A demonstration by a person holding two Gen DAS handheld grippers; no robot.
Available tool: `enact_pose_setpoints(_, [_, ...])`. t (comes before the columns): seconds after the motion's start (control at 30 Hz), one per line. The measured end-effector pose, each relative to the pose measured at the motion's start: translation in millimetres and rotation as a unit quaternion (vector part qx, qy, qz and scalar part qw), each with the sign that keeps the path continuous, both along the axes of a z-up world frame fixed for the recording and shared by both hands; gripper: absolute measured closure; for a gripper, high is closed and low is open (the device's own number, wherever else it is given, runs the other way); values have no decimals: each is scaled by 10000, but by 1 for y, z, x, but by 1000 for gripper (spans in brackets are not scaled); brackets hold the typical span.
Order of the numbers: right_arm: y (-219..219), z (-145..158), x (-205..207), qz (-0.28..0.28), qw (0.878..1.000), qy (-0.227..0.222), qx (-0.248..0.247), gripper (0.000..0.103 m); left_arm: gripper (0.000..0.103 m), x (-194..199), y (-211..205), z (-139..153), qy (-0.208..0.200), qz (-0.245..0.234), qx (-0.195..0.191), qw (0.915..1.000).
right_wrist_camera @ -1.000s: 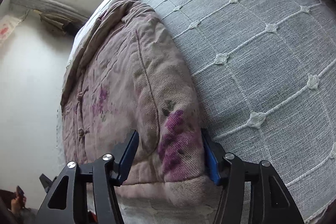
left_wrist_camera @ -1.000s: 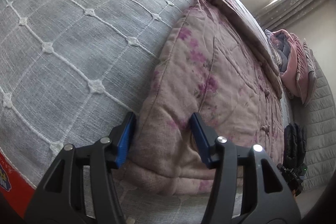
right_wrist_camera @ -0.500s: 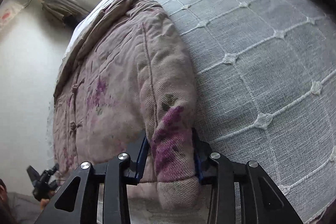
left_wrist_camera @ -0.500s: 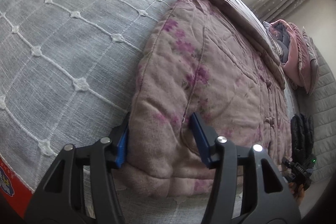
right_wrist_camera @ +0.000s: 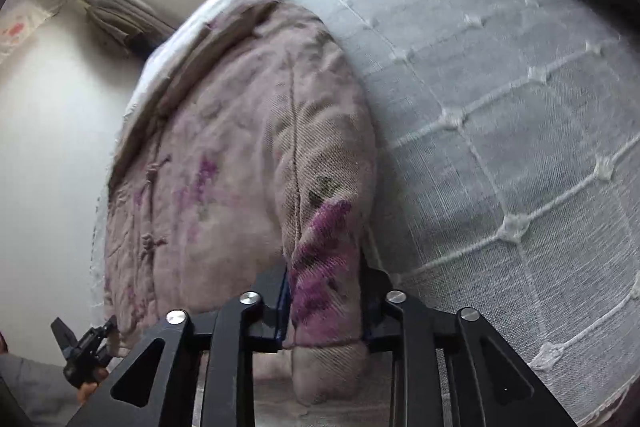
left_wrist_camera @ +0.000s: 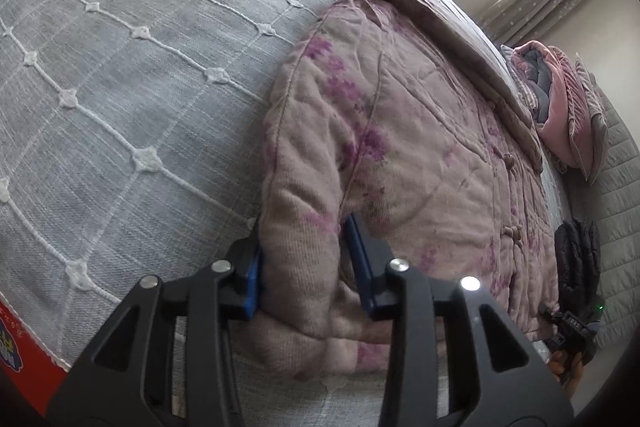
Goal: Fold large clothes
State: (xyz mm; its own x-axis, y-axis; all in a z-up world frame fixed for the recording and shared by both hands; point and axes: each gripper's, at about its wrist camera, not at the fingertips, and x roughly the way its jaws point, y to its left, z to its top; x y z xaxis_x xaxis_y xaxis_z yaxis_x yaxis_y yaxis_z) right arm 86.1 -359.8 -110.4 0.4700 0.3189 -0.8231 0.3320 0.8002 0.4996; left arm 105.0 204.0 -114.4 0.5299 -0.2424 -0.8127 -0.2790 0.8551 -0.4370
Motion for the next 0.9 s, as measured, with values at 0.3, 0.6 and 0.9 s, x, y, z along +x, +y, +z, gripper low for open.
enact_pose_setpoints(0.3, [5,33,-16,42,9972,-707,-257,87,85,-23,-6,28,-617,152,185,9978])
enact_pose_setpoints(0.6, [-8,59,-87,5,9888,-1460,296,90,87,-96,13,63,-1163,208,-134,9929])
enact_pose_setpoints(0.9, [-19,138,-191,279,9693,-2439,146,90,87,-194,-13,121,-1657,-706,918,9793])
